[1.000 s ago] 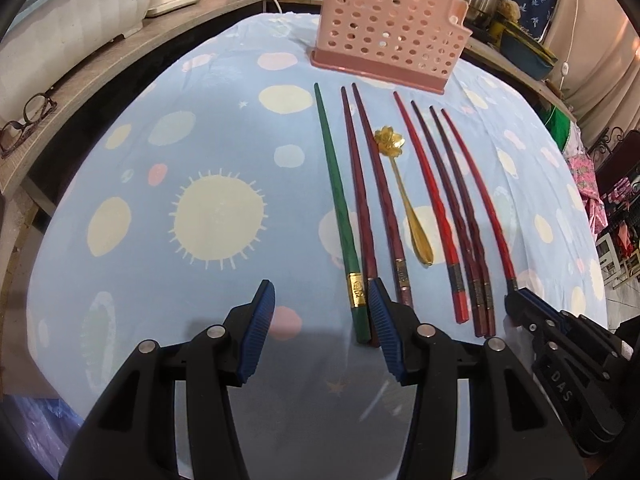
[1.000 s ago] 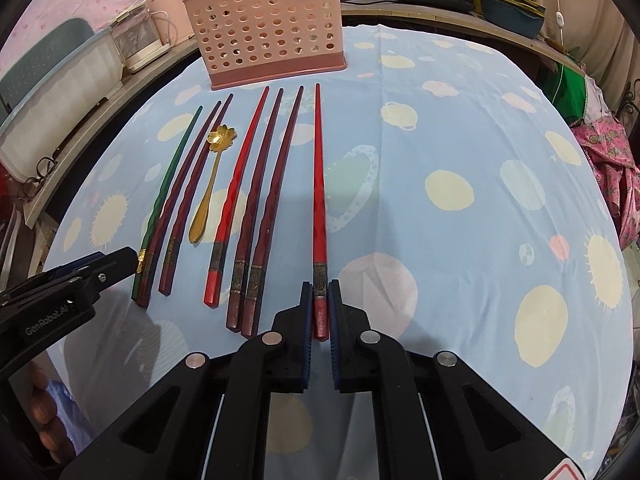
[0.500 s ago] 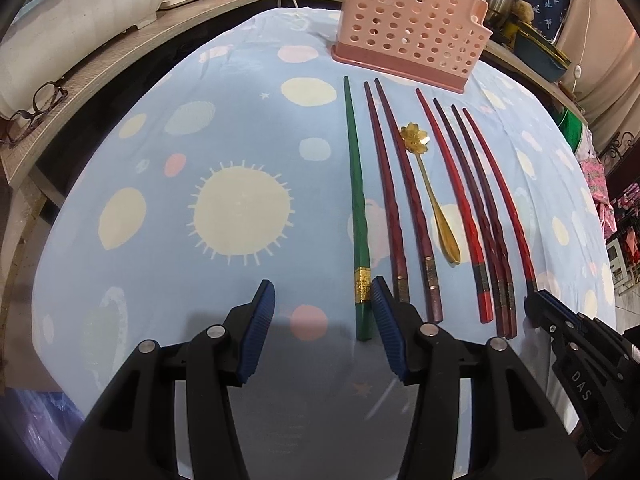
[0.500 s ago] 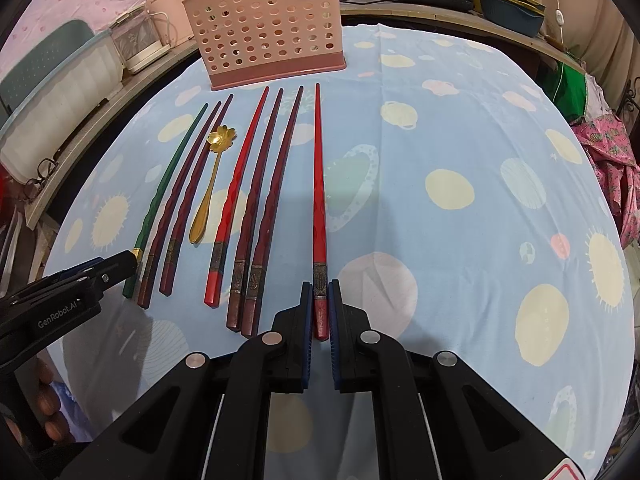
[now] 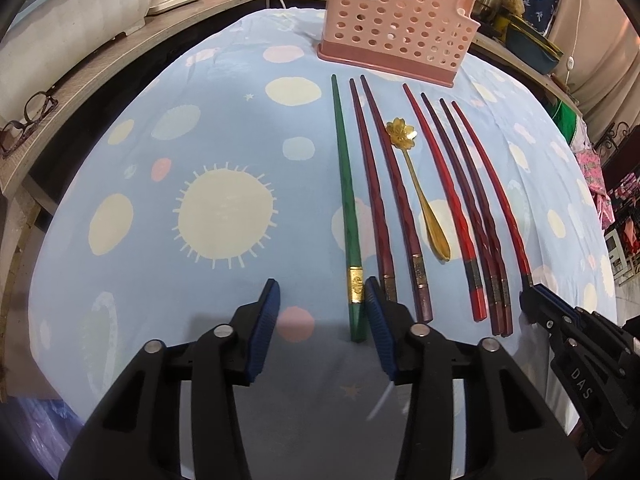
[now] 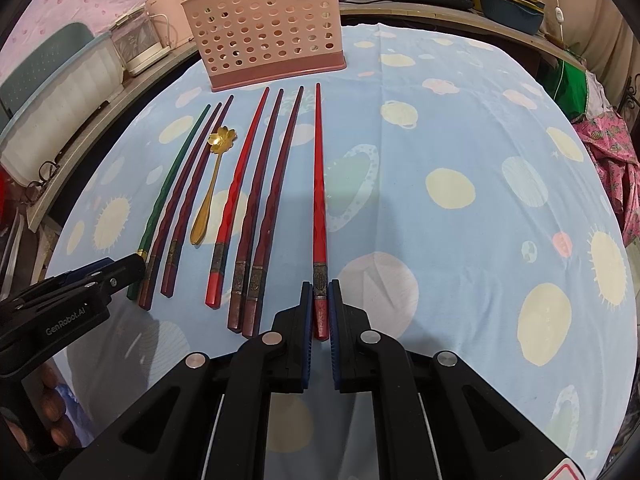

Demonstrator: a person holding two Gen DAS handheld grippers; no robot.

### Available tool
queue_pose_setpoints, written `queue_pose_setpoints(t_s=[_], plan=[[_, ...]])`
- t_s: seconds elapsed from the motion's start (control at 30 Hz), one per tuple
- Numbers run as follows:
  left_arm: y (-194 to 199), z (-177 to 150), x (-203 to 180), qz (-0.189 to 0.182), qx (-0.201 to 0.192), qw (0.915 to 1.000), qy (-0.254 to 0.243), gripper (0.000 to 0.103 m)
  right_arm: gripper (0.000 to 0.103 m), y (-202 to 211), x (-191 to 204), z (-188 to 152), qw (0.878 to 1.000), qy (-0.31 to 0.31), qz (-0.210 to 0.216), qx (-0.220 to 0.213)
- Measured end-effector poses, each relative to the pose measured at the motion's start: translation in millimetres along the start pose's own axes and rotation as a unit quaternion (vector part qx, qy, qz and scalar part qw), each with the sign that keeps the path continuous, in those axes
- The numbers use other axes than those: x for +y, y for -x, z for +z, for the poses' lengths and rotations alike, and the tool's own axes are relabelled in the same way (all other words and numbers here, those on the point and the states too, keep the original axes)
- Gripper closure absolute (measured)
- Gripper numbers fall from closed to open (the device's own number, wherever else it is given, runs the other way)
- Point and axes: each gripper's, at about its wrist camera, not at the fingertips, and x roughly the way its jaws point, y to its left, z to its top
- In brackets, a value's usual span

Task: Organize utensils
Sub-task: 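Grasp the second green chopstick with the left tool while the right tool grasps a red chopstick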

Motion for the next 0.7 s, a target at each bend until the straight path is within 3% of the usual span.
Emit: queue_pose_setpoints(t_s=[0.23, 0.47, 0.6, 0.7], plan=[[4.7, -0.7, -0.1, -0.029, 0.000, 0.9996, 0.009, 0.071, 0.096, 0.5, -0.7, -0.5, 1.000, -0.004, 0.004, 0.000], [1.2, -4.0, -2.9, -0.018, -0.005, 0.9998, -0.002, 0.072, 0.096, 1.2, -1.4, -1.3, 1.000, -0.005, 0.006, 0.000], [0.9, -5.8, -2.3, -0.018, -0.009, 0.9997, -0.011, 0.093, 0.096, 1.0, -0.9, -1.1, 1.000, -0.004, 0.006, 0.000], [1.9, -6.0, -1.7, -0.027, -0.006, 0.9996, -0.012, 0.096, 0.096, 1.5, -1.1, -1.3, 1.000, -0.005, 0.007, 0.000]])
